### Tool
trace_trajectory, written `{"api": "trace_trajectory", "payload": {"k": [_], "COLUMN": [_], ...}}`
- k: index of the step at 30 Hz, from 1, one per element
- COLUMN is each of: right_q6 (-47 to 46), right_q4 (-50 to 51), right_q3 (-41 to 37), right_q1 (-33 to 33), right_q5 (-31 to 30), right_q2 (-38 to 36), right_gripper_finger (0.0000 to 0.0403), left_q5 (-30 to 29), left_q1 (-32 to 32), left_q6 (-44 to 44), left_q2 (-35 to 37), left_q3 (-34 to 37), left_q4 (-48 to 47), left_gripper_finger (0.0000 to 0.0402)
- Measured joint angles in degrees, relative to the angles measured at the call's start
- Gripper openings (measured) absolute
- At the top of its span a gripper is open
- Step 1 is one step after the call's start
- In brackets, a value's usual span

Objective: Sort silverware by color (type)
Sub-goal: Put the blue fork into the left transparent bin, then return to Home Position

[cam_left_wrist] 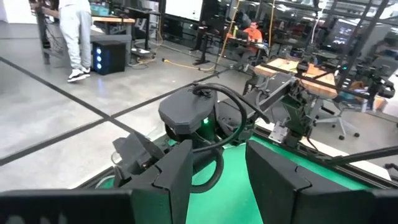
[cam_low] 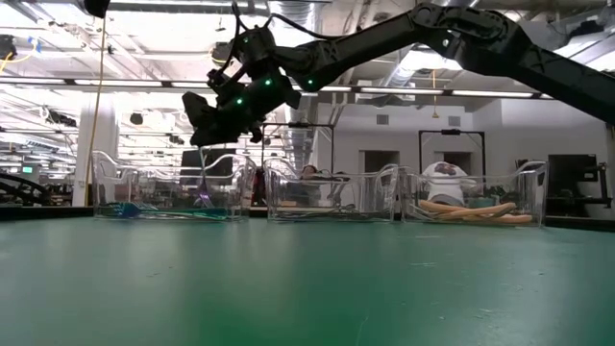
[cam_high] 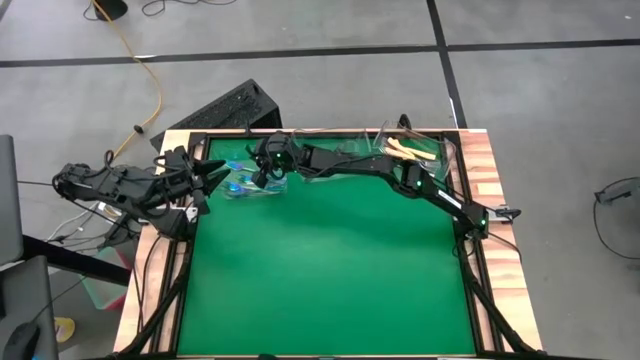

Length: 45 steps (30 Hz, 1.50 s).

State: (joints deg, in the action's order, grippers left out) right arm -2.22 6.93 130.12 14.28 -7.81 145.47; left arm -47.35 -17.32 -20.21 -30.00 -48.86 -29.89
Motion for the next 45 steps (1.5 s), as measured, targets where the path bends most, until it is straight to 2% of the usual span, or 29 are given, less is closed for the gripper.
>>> {"api": "trace_trajectory", "payload": {"k": [3,10,22,26,30,34,45], "right_q6": [-1.56,-2.8,-2.88,-2.3,-2.04,-0.89,12.41], "right_q4": [0.11,1.17,-0.9,-0.74,-1.33,2.29,24.98], "right_q3": [-0.01,-0.24,-0.21,-0.23,-0.17,-0.06,-0.01], "right_q1": [0.12,0.17,0.17,0.17,0.17,0.11,-2.0], "right_q5": [0.0,0.22,0.36,2.24,3.39,3.48,3.36], "right_q2": [0.0,0.25,0.17,-1.35,-6.22,-11.83,-31.59], "right_gripper_finger": [0.005,0.0096,0.0103,0.0104,0.0104,0.0105,0.0102], "left_q5": [-0.07,-0.04,-0.04,-0.04,-0.04,-0.04,0.11], "left_q1": [0.0,0.0,0.0,0.01,0.0,0.02,0.0], "left_q6": [0.0,-0.08,-0.13,-0.13,-0.01,0.68,-0.52], "left_q2": [0.0,0.0,0.0,0.0,0.0,0.0,0.0], "left_q3": [0.0,0.0,0.0,0.0,0.0,0.0,0.0], "left_q4": [-0.44,-0.78,-0.74,-0.63,-0.62,-0.63,-0.65], "left_gripper_finger": [0.0132,0.0132,0.0132,0.0132,0.0132,0.0132,0.0132]}}
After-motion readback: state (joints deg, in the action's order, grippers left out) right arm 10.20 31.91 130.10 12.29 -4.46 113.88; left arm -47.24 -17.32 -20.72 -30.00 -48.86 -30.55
